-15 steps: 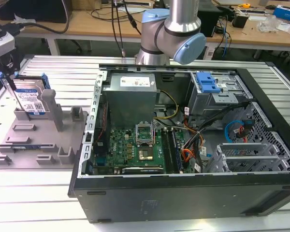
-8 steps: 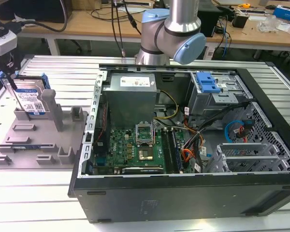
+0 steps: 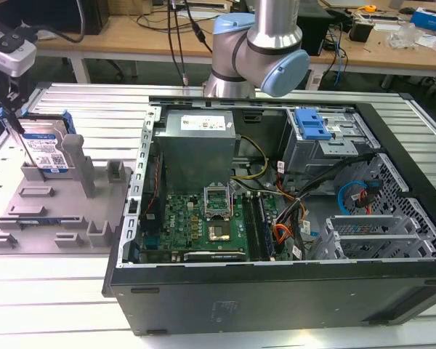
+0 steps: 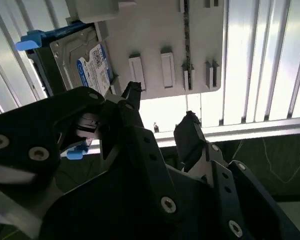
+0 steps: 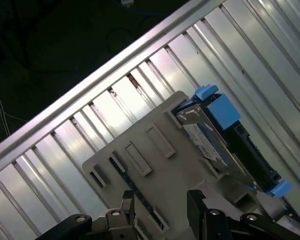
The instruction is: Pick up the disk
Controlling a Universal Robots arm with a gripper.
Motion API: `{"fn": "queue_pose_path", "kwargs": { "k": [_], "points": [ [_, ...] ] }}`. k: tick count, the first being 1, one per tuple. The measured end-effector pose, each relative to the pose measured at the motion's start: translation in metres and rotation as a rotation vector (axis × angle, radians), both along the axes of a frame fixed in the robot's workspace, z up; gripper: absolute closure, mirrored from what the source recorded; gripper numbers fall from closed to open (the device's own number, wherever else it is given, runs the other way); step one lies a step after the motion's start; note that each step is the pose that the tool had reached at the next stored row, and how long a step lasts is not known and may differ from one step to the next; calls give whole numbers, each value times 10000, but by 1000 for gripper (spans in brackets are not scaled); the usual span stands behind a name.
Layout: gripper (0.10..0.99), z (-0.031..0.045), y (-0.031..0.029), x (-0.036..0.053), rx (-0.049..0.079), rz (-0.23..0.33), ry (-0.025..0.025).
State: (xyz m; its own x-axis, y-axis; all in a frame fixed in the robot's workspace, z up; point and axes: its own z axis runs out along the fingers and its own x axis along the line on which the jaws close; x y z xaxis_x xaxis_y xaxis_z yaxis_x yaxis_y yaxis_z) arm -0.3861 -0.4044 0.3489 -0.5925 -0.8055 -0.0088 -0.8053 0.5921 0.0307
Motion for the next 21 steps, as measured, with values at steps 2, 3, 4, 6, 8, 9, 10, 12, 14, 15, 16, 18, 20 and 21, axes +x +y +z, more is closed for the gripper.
{"fn": "queue_pose_path", "kwargs": {
  "k": [2,3,4,6,8,9,10,12,14,15,16,18,20,21],
  "points": [
    [545,-2,0,0,0,414,0],
    [545,-3,0,0,0,638,0],
    [545,-4,0,0,0,905,0],
    [545,-7,0,0,0,1565,0],
    [545,-11,0,0,-1,2338,0],
    [545,-14,0,0,-2,2714,0],
    [545,-17,0,0,-3,2983,0],
    [545,-22,0,1,-4,3527,-1],
    [545,-25,0,1,-5,3989,-2],
    [545,-27,0,2,-5,4390,-2],
    [545,-28,1,2,-5,4748,-4],
    [545,-28,2,2,-20,4860,1],
    [545,-27,2,2,-21,4861,2],
    [545,-28,2,2,-21,4861,2]
  ]
}}
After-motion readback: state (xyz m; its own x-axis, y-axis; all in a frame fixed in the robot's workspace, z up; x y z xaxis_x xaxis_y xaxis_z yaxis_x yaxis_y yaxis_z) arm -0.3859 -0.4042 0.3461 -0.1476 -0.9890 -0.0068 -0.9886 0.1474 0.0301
